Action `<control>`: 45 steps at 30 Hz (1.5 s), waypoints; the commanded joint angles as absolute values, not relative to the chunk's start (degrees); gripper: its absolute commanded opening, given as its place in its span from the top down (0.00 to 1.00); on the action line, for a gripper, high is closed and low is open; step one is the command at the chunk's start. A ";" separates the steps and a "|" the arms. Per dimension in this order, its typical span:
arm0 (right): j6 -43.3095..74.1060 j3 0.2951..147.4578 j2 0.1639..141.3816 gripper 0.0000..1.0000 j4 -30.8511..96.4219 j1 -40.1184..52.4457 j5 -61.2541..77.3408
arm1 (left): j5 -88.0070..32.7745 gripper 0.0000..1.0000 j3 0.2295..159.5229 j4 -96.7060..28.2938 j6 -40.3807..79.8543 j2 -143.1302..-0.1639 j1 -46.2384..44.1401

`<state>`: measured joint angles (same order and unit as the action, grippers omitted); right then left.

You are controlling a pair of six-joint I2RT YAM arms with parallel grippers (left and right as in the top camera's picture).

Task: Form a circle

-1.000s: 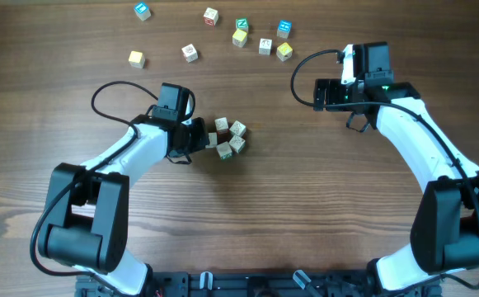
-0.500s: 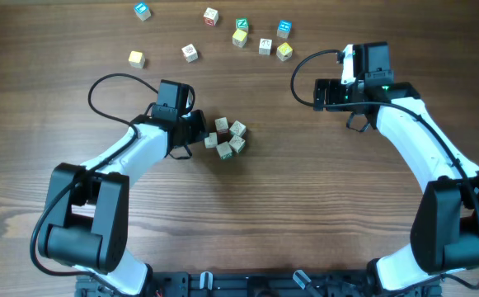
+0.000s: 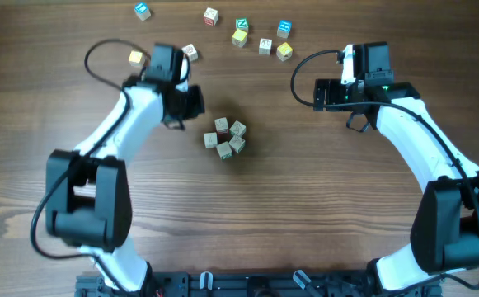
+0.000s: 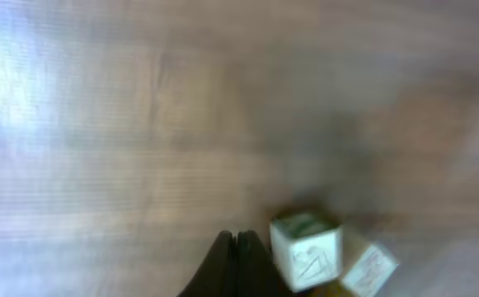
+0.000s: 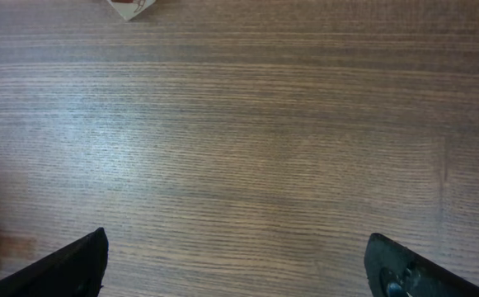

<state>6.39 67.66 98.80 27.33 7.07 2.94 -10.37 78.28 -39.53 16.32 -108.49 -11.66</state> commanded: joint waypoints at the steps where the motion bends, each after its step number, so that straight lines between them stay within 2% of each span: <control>1: 6.57 67.70 98.41 0.00 27.22 7.20 2.96 | -11.97 0.96 91.64 -45.12 12.56 -115.20 -11.90; 8: 6.59 67.70 98.41 0.00 27.22 7.20 2.96 | -14.48 0.96 92.14 -42.59 12.34 -121.23 -15.44; 18: 6.57 67.70 98.41 0.00 27.22 7.20 2.96 | -10.17 0.96 89.82 -41.85 12.40 -122.69 -18.85; 42: 6.57 67.70 98.41 0.00 27.22 7.20 2.96 | -8.40 0.96 86.50 -42.48 12.40 -122.69 -20.25; 45: 6.57 67.70 98.41 0.00 27.22 7.20 2.96 | -5.15 0.94 86.52 -40.42 12.40 -122.69 -20.23</control>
